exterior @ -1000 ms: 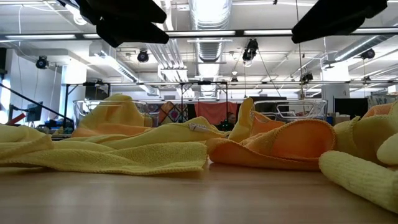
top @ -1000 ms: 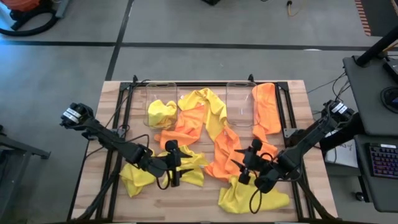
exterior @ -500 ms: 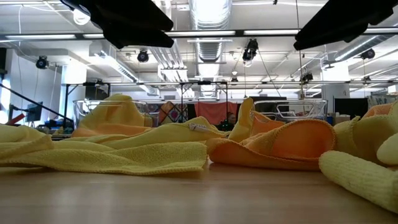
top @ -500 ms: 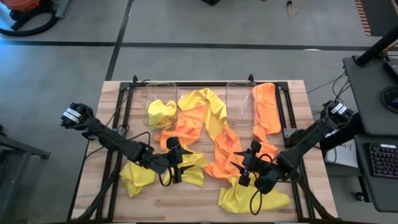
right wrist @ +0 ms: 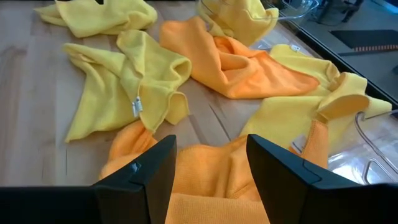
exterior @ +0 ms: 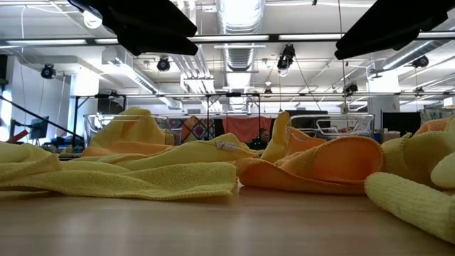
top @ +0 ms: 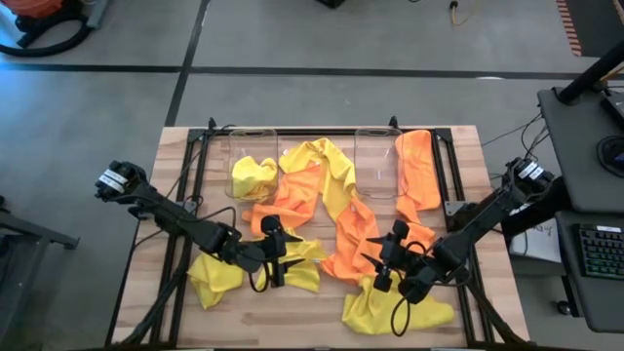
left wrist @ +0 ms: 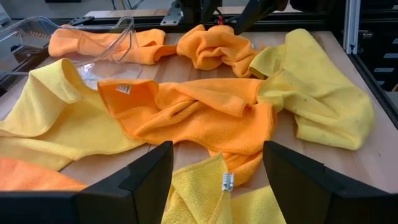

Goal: Sort microfiber towel by color & place in baskets
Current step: Put the orange microfiber cloth into the right transparent bin

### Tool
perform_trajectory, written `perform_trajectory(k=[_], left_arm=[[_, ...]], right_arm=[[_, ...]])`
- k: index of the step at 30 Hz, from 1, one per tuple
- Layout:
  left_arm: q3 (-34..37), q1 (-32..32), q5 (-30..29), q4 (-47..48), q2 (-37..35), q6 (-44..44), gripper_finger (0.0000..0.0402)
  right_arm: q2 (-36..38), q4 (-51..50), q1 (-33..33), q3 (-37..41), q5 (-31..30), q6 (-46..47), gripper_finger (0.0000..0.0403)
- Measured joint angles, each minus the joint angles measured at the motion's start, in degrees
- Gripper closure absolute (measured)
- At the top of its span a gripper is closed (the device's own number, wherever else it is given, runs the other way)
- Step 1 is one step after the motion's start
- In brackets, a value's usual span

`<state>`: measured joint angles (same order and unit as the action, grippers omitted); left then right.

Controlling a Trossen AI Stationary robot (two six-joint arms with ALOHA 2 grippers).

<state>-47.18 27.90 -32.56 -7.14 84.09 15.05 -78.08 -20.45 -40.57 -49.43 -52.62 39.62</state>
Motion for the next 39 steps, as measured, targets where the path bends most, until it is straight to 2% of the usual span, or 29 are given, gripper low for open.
perform_trajectory(k=[33,39], left_arm=[[0.0,0.0,0.0,-0.2,0.1,0.0,0.017],[0.0,-0.1,-1.6,-0.2,0.1,0.0,0.017]], right_arm=[[0.0,0.0,0.0,0.0,0.0,-0.2,0.0211],[0.0,0.0,0.0,0.1,0.0,-0.2,0.0211]])
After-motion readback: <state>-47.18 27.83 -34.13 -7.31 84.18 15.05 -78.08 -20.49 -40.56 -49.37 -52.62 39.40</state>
